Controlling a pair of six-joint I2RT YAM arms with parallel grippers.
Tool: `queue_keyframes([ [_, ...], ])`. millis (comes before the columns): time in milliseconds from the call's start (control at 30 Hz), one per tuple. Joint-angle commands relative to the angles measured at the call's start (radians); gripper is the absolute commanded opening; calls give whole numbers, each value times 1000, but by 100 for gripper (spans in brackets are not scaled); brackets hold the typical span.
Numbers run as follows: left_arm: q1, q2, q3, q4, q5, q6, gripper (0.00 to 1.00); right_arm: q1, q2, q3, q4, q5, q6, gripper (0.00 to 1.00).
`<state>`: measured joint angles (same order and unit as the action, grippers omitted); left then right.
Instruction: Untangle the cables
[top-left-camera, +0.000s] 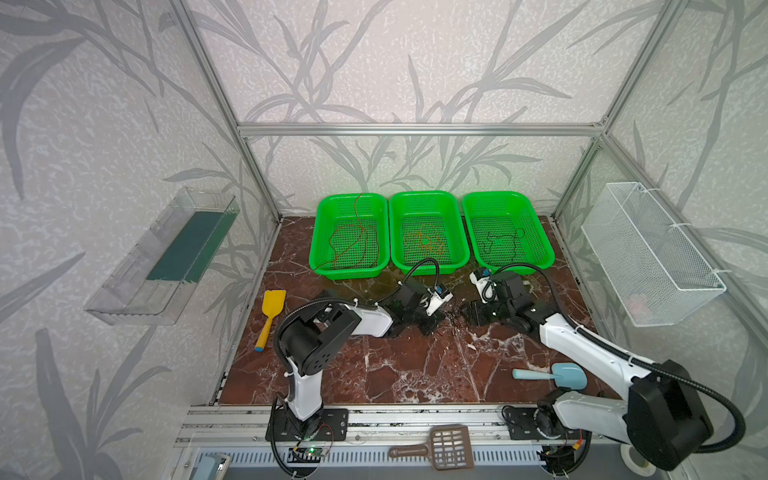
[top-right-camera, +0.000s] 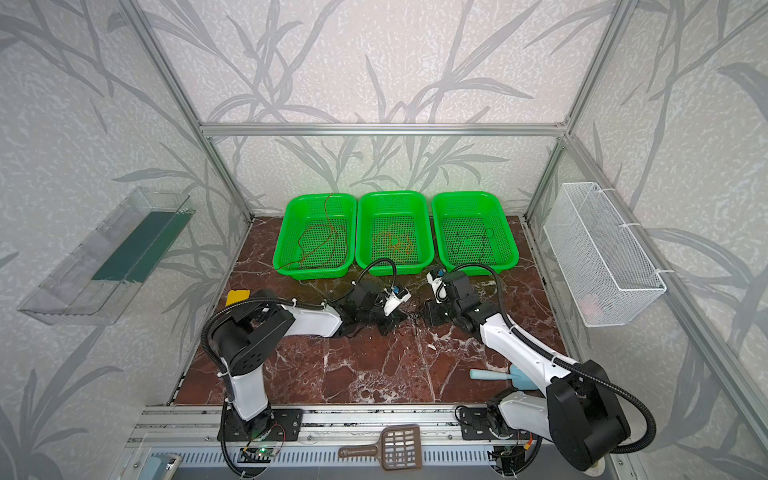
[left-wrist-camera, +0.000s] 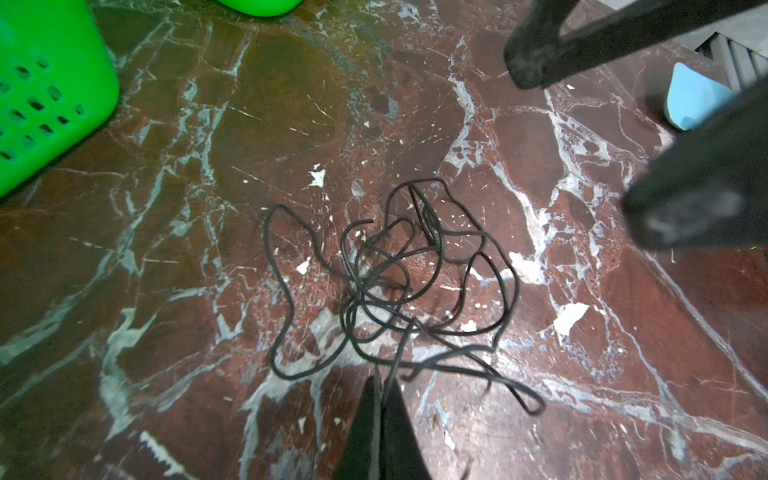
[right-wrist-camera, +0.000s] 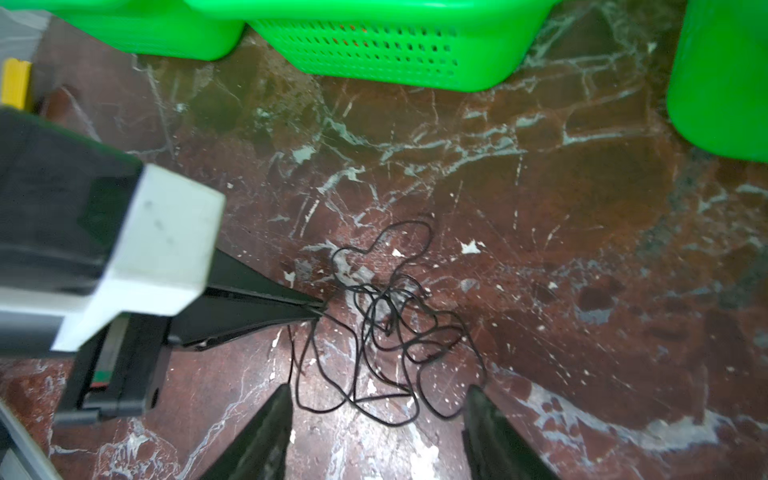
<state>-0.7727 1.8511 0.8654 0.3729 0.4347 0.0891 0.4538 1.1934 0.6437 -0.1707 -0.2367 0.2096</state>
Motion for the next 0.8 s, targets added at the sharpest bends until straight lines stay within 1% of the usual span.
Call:
queue_keyframes([
  [0,-5,-126,46,-114,-26,88,0,13,-42,-59,207,-107,-42,66],
  [100,-5,-220,83,-228,-39,155,0,26,-37,-103,316,-141,-62,67],
  [233,-6,-294,151,-383,-42,249,0,52,4,-109,400,-183,-106,68],
  [300,-5,-320,176,-439,-48,292,0,68,25,-106,446,-162,-118,69],
  [500,-6,-391,228,-528,-85,383,0,72,55,-73,508,-81,-135,68],
  [633,-5,-409,276,-574,-106,429,0,73,53,-72,591,-128,-143,66],
  [700,-5,-411,297,-595,-103,444,0,76,49,-75,627,-134,-140,64],
  [767,-5,-416,311,-604,-94,451,0,77,59,-72,642,-126,-144,57],
])
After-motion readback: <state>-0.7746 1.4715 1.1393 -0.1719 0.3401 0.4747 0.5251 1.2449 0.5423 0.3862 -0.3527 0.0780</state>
